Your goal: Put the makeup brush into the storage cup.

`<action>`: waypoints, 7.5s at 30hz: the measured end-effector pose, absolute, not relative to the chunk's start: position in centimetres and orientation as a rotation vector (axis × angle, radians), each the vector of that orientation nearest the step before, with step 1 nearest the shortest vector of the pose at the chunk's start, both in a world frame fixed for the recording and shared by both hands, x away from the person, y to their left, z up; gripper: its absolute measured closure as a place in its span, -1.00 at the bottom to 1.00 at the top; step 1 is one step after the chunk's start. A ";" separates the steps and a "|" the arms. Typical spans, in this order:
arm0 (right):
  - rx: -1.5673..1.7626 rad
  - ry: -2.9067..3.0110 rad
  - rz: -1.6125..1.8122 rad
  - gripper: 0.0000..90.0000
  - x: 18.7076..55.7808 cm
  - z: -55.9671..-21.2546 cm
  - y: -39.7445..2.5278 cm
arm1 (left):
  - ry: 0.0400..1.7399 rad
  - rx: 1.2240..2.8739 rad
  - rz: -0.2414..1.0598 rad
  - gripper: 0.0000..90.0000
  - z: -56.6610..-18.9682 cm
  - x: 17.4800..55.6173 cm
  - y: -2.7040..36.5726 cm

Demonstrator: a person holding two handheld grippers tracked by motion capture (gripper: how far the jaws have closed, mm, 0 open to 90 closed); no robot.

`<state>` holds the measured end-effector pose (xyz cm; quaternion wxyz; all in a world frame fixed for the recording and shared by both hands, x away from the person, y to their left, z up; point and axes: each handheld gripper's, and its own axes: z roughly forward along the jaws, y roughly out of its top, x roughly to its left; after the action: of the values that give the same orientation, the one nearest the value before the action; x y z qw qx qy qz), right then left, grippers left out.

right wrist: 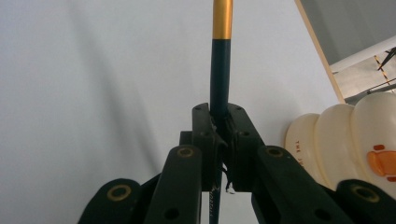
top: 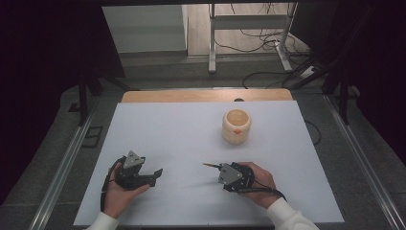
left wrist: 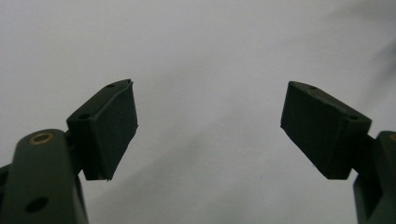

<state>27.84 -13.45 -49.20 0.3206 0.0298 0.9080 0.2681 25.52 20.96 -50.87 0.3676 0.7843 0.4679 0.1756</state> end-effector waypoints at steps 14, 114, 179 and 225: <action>0.233 2.407 0.884 0.88 29.0 -47.6 -14.2 | 1.203 2.012 0.444 -0.58 -50.7 25.5 21.0; 0.599 2.195 1.210 0.88 35.2 -41.6 -17.0 | 1.186 2.022 0.429 -0.59 -50.7 25.6 20.8; 0.759 2.090 1.275 0.87 41.1 -38.9 -16.3 | 1.177 2.007 0.436 -0.59 -50.4 25.4 20.9; 0.992 2.102 1.221 0.87 44.6 -44.8 -17.8 | 1.175 2.012 0.434 -0.59 -50.5 25.4 20.8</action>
<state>44.61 -17.76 -44.78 0.2553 0.3655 0.7741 0.4495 25.41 20.83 -50.48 0.3761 0.7867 0.4593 0.1696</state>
